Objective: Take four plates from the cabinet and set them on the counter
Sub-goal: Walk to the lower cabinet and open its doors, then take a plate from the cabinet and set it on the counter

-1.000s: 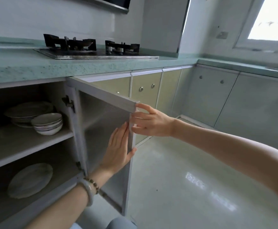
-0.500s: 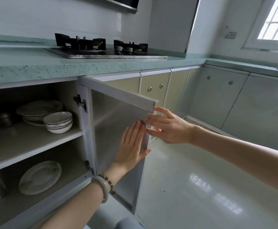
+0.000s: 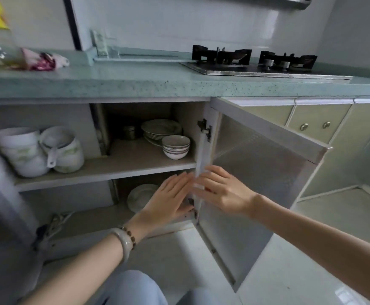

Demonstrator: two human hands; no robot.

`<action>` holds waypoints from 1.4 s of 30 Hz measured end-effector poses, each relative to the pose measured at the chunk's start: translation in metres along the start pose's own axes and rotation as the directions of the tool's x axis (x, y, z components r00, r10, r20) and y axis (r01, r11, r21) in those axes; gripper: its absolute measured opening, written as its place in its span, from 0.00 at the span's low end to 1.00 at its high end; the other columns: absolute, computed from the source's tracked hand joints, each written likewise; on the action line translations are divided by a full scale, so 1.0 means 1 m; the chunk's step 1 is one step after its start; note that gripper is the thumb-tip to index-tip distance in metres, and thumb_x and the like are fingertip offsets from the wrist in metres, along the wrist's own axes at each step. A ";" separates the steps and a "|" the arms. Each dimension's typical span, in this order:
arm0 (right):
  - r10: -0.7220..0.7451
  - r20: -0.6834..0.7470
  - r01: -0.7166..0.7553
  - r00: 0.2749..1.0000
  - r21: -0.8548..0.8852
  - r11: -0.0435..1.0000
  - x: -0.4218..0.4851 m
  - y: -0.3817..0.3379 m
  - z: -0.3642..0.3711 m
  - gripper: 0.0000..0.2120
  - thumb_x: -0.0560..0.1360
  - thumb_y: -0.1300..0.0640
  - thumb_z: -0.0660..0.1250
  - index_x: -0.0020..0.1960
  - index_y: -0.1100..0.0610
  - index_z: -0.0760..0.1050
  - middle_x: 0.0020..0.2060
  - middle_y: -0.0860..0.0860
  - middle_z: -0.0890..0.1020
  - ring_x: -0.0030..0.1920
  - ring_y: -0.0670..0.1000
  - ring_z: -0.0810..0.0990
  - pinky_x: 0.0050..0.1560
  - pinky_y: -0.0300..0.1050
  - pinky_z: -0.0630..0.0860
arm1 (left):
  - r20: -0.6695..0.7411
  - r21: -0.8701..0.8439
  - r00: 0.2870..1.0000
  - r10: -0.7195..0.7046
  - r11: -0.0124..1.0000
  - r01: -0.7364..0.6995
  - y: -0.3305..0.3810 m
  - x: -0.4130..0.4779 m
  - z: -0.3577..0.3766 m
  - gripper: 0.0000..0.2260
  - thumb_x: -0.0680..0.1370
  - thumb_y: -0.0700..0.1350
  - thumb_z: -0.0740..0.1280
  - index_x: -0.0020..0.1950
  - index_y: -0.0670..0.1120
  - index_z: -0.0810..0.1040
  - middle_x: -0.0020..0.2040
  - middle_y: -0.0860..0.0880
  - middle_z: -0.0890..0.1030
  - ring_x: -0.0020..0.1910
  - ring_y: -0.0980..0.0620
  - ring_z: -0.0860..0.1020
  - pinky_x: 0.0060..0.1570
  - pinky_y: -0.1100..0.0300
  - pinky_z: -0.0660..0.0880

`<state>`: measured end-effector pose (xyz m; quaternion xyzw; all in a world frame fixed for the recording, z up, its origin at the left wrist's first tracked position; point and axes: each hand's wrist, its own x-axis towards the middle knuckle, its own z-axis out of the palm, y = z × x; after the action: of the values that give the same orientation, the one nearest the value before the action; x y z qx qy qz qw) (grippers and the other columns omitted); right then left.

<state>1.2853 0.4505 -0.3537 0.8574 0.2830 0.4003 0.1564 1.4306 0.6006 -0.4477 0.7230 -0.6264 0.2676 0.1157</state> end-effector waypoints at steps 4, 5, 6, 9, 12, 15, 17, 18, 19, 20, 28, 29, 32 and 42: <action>0.055 0.030 -0.057 0.998 0.095 0.994 0.026 -0.005 0.040 0.11 0.74 0.65 0.62 0.47 0.62 0.83 0.44 0.58 0.83 0.44 0.57 0.82 0.55 0.53 0.78 | 0.121 0.092 0.970 -0.210 0.976 0.200 -0.031 -0.040 -0.032 0.33 0.75 0.58 0.65 0.73 0.40 0.66 0.73 0.42 0.68 0.71 0.43 0.68 0.69 0.44 0.64; 0.086 0.066 -0.093 0.994 0.116 0.989 0.029 -0.005 0.049 0.11 0.73 0.64 0.62 0.48 0.61 0.82 0.45 0.58 0.83 0.44 0.57 0.82 0.55 0.52 0.78 | 0.140 0.120 0.953 -0.269 0.960 0.253 -0.037 -0.049 -0.039 0.33 0.75 0.59 0.64 0.73 0.39 0.66 0.72 0.42 0.69 0.71 0.43 0.69 0.69 0.45 0.63; 0.128 0.093 -0.140 0.987 0.134 0.981 0.029 -0.004 0.058 0.10 0.72 0.64 0.64 0.50 0.62 0.82 0.46 0.58 0.83 0.45 0.57 0.82 0.54 0.52 0.78 | 0.154 0.135 0.928 -0.339 0.938 0.320 -0.043 -0.059 -0.044 0.33 0.75 0.59 0.63 0.73 0.40 0.65 0.72 0.42 0.68 0.71 0.43 0.68 0.69 0.46 0.62; 0.332 0.155 -0.361 0.931 0.237 0.902 0.023 -0.005 0.082 0.14 0.70 0.66 0.69 0.56 0.63 0.80 0.51 0.59 0.82 0.50 0.59 0.81 0.53 0.55 0.78 | 0.143 0.149 0.845 -0.516 0.855 0.497 -0.056 -0.089 -0.055 0.34 0.76 0.59 0.63 0.75 0.40 0.61 0.74 0.42 0.66 0.73 0.44 0.65 0.71 0.49 0.60; 0.503 0.232 -0.553 0.833 0.361 0.751 0.011 -0.014 0.108 0.15 0.75 0.63 0.66 0.62 0.60 0.77 0.57 0.56 0.80 0.56 0.55 0.80 0.57 0.51 0.78 | 0.141 0.177 0.811 -0.568 0.820 0.544 -0.064 -0.115 -0.062 0.32 0.76 0.57 0.64 0.73 0.38 0.65 0.70 0.41 0.71 0.69 0.43 0.71 0.67 0.48 0.66; 0.571 0.366 -0.679 0.735 0.401 0.615 -0.001 -0.028 0.147 0.18 0.78 0.58 0.63 0.67 0.57 0.73 0.64 0.52 0.76 0.61 0.51 0.77 0.60 0.42 0.73 | 0.199 0.229 0.791 -0.579 0.812 0.537 -0.072 -0.136 -0.054 0.31 0.76 0.59 0.57 0.70 0.37 0.69 0.66 0.41 0.75 0.65 0.43 0.75 0.63 0.48 0.70; 0.573 0.458 -0.733 0.679 0.393 0.554 -0.008 -0.038 0.175 0.20 0.79 0.55 0.62 0.70 0.55 0.69 0.68 0.51 0.72 0.66 0.50 0.73 0.64 0.40 0.69 | 0.237 0.258 0.781 -0.578 0.812 0.523 -0.079 -0.148 -0.039 0.33 0.77 0.62 0.51 0.69 0.37 0.70 0.66 0.41 0.76 0.64 0.43 0.75 0.63 0.47 0.70; 0.577 0.491 -0.757 0.653 0.388 0.527 -0.010 -0.043 0.190 0.21 0.79 0.55 0.62 0.71 0.54 0.68 0.69 0.51 0.71 0.68 0.49 0.71 0.65 0.40 0.68 | 0.257 0.252 0.772 -0.581 0.811 0.527 -0.084 -0.153 -0.029 0.34 0.78 0.63 0.49 0.69 0.37 0.70 0.66 0.41 0.75 0.65 0.43 0.75 0.64 0.47 0.70; 0.584 0.513 -0.776 0.629 0.383 0.500 -0.012 -0.048 0.204 0.22 0.78 0.55 0.63 0.71 0.54 0.68 0.70 0.51 0.71 0.69 0.49 0.70 0.66 0.40 0.67 | 0.273 0.231 0.763 -0.586 0.810 0.539 -0.088 -0.157 -0.019 0.35 0.78 0.64 0.49 0.69 0.37 0.70 0.67 0.41 0.75 0.66 0.43 0.74 0.64 0.46 0.70; 0.591 0.535 -0.796 0.604 0.374 0.475 -0.013 -0.052 0.219 0.22 0.78 0.54 0.63 0.71 0.54 0.68 0.70 0.51 0.70 0.69 0.50 0.70 0.67 0.40 0.66 | 0.284 0.209 0.755 -0.590 0.807 0.552 -0.093 -0.160 -0.007 0.35 0.77 0.64 0.50 0.69 0.37 0.70 0.67 0.41 0.75 0.65 0.42 0.75 0.64 0.45 0.70; 0.597 0.718 -0.933 0.358 0.248 0.261 -0.040 -0.058 0.354 0.25 0.77 0.49 0.65 0.72 0.52 0.65 0.68 0.51 0.71 0.66 0.50 0.71 0.61 0.40 0.69 | 0.432 0.063 0.602 -0.672 0.688 0.723 -0.158 -0.171 0.143 0.35 0.78 0.64 0.54 0.79 0.48 0.48 0.79 0.51 0.49 0.77 0.50 0.51 0.73 0.58 0.45; 0.608 0.725 -0.946 0.324 0.250 0.206 -0.044 -0.059 0.370 0.25 0.76 0.50 0.66 0.71 0.52 0.66 0.67 0.51 0.72 0.64 0.50 0.72 0.58 0.36 0.68 | 0.441 0.066 0.571 -0.692 0.660 0.749 -0.165 -0.174 0.164 0.36 0.77 0.65 0.53 0.79 0.49 0.47 0.79 0.52 0.49 0.77 0.50 0.53 0.74 0.55 0.48; 0.652 0.728 -0.970 0.210 0.238 0.046 -0.059 -0.060 0.414 0.23 0.75 0.53 0.68 0.69 0.53 0.69 0.62 0.53 0.75 0.59 0.50 0.75 0.49 0.29 0.65 | 0.453 0.052 0.500 -0.738 0.582 0.812 -0.181 -0.181 0.217 0.39 0.74 0.70 0.51 0.78 0.50 0.49 0.78 0.52 0.52 0.74 0.48 0.59 0.72 0.50 0.55; 0.718 0.695 -0.976 0.036 0.177 -0.123 -0.088 -0.059 0.504 0.17 0.76 0.57 0.66 0.64 0.57 0.74 0.59 0.60 0.77 0.57 0.58 0.78 0.54 0.46 0.73 | 0.412 -0.075 0.439 -0.799 0.450 0.890 -0.224 -0.191 0.310 0.36 0.76 0.62 0.62 0.77 0.45 0.54 0.77 0.45 0.57 0.76 0.46 0.55 0.71 0.51 0.52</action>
<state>1.6090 0.4220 -0.7532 0.8622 -0.2867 0.0990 -0.4058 1.7087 0.6480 -0.7691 0.9473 -0.2155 -0.0395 0.2339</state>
